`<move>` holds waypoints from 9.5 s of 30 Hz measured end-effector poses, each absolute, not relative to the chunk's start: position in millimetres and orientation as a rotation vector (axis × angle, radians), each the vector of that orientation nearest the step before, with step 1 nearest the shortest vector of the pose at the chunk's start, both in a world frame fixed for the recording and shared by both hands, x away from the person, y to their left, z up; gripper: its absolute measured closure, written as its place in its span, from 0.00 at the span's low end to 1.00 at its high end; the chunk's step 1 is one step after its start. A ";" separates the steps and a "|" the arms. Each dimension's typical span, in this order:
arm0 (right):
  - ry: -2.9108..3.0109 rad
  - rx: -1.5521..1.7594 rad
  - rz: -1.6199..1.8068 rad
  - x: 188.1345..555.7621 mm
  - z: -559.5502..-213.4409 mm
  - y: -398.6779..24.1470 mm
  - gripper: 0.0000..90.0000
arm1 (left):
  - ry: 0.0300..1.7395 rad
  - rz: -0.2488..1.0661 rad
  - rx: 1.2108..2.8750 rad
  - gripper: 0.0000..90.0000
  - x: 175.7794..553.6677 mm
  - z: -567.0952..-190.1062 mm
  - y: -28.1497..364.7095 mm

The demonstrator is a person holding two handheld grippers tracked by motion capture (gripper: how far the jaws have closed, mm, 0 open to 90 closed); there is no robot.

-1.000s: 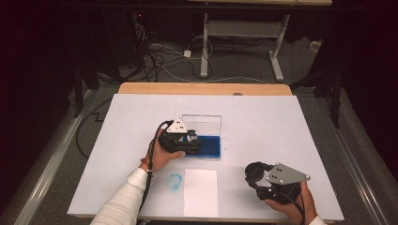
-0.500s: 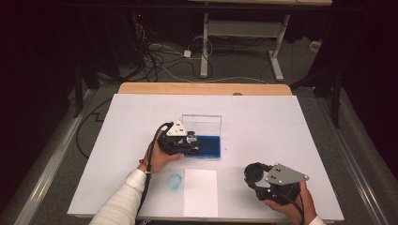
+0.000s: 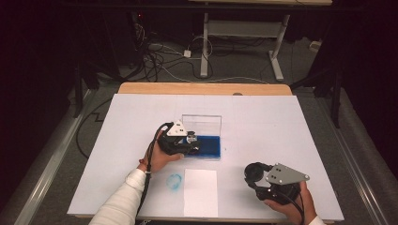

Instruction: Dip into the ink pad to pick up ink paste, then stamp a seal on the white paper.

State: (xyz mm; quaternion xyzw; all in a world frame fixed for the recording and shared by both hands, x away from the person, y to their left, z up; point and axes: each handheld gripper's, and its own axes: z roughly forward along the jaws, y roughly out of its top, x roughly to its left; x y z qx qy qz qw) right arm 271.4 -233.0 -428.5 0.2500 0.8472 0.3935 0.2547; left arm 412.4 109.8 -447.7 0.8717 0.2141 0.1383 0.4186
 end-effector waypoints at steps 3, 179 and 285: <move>2.303 0.679 1.071 271.4 -428.4 -233.6 0.43 | 0.538 0.342 2.186 0.61 412.5 -447.7 110.5; 2.297 0.718 1.087 281.5 -427.4 -237.4 0.43 | 0.470 0.368 2.119 0.61 387.0 -396.7 114.7; 2.296 0.684 1.072 273.7 -426.7 -235.7 0.43 | 0.195 0.215 2.278 0.61 292.1 -446.8 84.8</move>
